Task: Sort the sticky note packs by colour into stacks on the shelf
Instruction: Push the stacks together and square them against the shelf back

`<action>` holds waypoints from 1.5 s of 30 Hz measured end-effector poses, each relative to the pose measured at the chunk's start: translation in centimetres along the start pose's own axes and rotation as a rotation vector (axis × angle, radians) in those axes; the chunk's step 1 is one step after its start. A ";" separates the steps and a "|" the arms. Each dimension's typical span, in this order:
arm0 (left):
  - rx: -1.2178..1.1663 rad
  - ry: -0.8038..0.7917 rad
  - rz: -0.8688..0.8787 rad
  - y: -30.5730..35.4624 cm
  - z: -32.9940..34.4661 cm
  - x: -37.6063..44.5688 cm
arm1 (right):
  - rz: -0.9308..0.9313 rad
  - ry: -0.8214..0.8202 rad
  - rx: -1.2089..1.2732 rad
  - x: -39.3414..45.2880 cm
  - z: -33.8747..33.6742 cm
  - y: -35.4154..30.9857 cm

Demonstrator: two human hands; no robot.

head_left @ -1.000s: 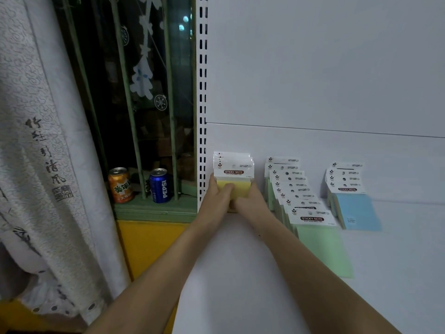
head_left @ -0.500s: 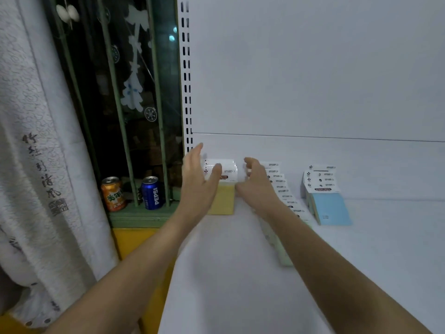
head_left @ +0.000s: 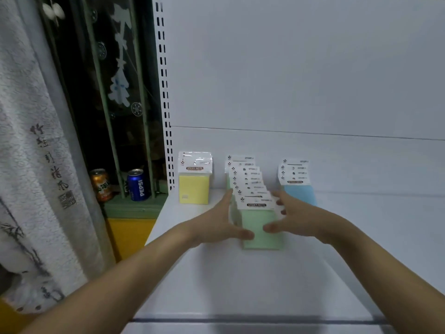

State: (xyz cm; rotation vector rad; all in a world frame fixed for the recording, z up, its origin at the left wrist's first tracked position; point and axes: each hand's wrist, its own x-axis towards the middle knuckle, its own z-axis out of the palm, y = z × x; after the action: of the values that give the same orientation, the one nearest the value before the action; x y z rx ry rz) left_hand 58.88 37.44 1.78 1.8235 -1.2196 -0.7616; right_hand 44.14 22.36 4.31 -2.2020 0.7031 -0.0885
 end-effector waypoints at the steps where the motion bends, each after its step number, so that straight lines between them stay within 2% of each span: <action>1: -0.019 0.001 0.001 -0.2 0.5 0.4 | 0.013 -0.030 -0.010 -0.1 0.1 0.7; 4: -0.060 -0.021 0.041 -0.5 1.6 1.2 | 0.007 -0.043 -0.044 0.4 0.8 2.1; 15: -0.067 0.085 -0.071 -1.1 2.0 2.7 | -0.035 0.039 -0.088 2.9 1.4 2.0; 21: -0.057 0.125 -0.068 -1.5 2.4 3.9 | -0.094 0.045 0.013 3.6 1.5 1.6; 27: -0.041 0.169 -0.044 -1.1 2.7 5.2 | -0.006 0.100 0.119 6.2 1.9 2.1; 31: -0.095 0.224 -0.047 -1.0 3.1 6.2 | 0.040 0.102 0.254 8.0 1.8 2.4; 36: -0.212 0.321 0.002 -1.1 3.2 8.1 | -0.058 0.084 0.312 10.3 1.7 2.7; 41: -0.501 0.520 0.008 0.1 3.0 9.6 | -0.158 0.044 0.364 10.9 1.3 2.1; 45: -0.550 0.503 0.060 -0.8 2.7 10.7 | -0.172 0.027 0.394 11.1 1.0 1.7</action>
State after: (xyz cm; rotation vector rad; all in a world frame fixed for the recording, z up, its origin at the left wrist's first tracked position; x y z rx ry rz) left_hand 60.87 26.84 -0.82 1.3928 -0.6501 -0.4930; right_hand 52.96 16.48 0.57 -1.8787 0.4629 -0.3175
